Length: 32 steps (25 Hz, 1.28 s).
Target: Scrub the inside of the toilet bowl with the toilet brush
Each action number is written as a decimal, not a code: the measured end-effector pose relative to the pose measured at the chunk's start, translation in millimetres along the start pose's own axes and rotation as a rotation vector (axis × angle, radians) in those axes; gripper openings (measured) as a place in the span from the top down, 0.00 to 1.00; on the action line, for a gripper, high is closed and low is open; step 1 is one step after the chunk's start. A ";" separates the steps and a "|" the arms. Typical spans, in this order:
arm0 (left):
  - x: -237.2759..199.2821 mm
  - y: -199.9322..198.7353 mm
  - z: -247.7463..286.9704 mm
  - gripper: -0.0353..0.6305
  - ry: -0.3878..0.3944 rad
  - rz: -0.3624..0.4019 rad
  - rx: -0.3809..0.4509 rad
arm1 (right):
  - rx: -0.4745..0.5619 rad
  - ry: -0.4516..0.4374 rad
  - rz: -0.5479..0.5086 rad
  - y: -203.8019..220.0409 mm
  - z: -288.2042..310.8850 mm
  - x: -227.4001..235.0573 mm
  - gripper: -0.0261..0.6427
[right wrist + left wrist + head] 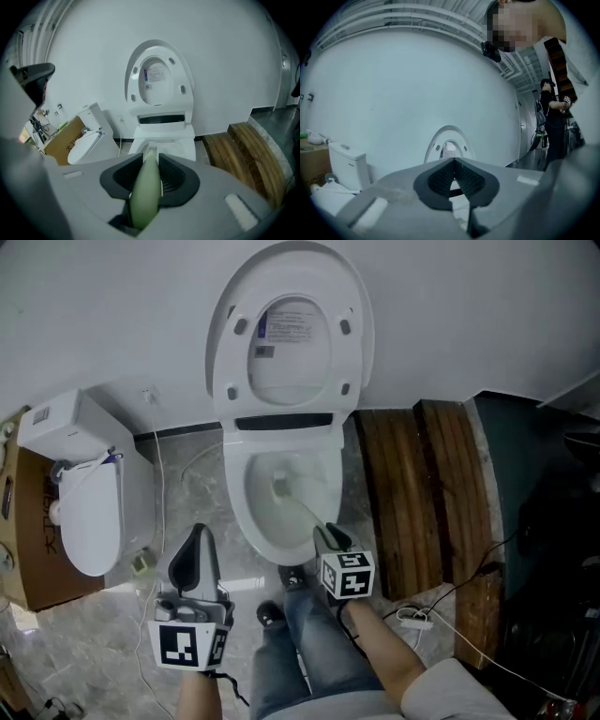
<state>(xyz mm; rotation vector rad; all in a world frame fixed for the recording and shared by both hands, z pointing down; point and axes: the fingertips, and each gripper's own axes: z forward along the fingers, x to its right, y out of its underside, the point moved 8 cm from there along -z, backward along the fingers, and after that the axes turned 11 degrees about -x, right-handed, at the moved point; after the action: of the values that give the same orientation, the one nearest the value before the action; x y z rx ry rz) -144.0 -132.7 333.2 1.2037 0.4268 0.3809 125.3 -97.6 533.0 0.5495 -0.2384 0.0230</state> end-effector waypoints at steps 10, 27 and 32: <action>23.0 -53.1 -26.0 0.94 0.047 0.028 0.060 | 0.125 -0.013 -0.003 -21.7 -97.3 -20.9 0.80; 46.1 -122.9 -72.4 0.94 0.060 0.070 0.118 | 0.400 0.014 -0.112 -71.5 -220.5 -53.6 0.81; 50.6 -139.9 -83.2 0.94 0.053 0.073 0.142 | 0.482 0.035 -0.140 -83.9 -248.6 -60.3 0.81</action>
<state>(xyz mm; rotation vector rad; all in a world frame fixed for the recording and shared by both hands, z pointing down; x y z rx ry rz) -134.8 -84.3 170.1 1.3527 0.4625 0.4515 128.0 -37.4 270.7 1.0441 -0.1587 -0.0473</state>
